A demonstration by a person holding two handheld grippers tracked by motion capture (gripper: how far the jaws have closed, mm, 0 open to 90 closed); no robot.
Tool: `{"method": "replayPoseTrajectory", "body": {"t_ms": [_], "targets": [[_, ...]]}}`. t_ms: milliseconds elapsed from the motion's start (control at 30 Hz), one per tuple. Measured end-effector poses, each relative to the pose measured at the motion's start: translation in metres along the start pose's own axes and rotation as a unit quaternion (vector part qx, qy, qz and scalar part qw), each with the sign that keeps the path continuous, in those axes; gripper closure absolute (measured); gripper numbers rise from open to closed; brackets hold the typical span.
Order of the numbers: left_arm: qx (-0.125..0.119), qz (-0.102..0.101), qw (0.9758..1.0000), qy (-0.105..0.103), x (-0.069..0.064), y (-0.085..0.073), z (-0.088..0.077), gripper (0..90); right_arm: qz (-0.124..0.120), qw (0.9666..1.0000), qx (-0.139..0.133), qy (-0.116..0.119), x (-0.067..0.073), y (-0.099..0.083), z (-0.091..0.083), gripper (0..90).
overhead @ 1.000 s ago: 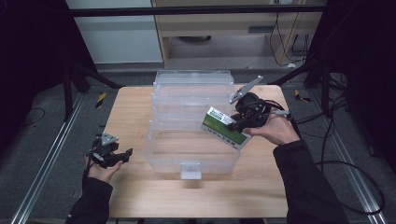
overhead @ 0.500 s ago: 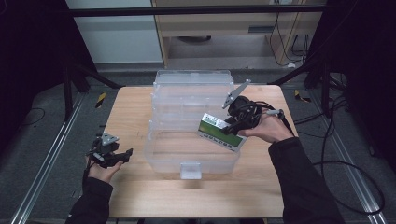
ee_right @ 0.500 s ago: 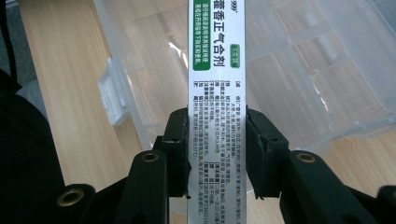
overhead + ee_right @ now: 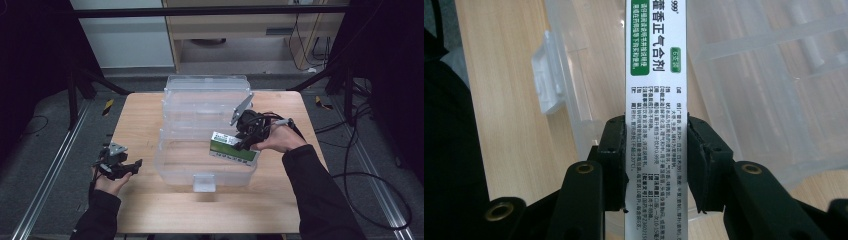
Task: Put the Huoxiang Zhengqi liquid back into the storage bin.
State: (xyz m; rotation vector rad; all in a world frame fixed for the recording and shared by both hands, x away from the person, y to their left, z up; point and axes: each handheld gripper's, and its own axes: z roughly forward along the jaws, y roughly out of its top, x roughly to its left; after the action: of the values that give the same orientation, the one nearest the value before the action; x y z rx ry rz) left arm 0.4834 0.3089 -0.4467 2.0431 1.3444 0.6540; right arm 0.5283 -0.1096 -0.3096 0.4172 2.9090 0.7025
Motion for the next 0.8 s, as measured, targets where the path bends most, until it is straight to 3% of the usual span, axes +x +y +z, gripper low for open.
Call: {"method": "replayPoseTrajectory", "body": {"t_ms": [233,800], "targets": [[0.000,-0.001,1.0000,-0.001,0.000,0.000,0.000,37.4,-0.024,0.9994,0.022,0.012,0.001,0.002,0.014,63.8],[0.001,-0.001,1.0000,-0.002,0.001,-0.001,0.002,37.5,-0.067,0.9962,0.045,0.035,0.001,-0.002,0.040,63.6]]}}
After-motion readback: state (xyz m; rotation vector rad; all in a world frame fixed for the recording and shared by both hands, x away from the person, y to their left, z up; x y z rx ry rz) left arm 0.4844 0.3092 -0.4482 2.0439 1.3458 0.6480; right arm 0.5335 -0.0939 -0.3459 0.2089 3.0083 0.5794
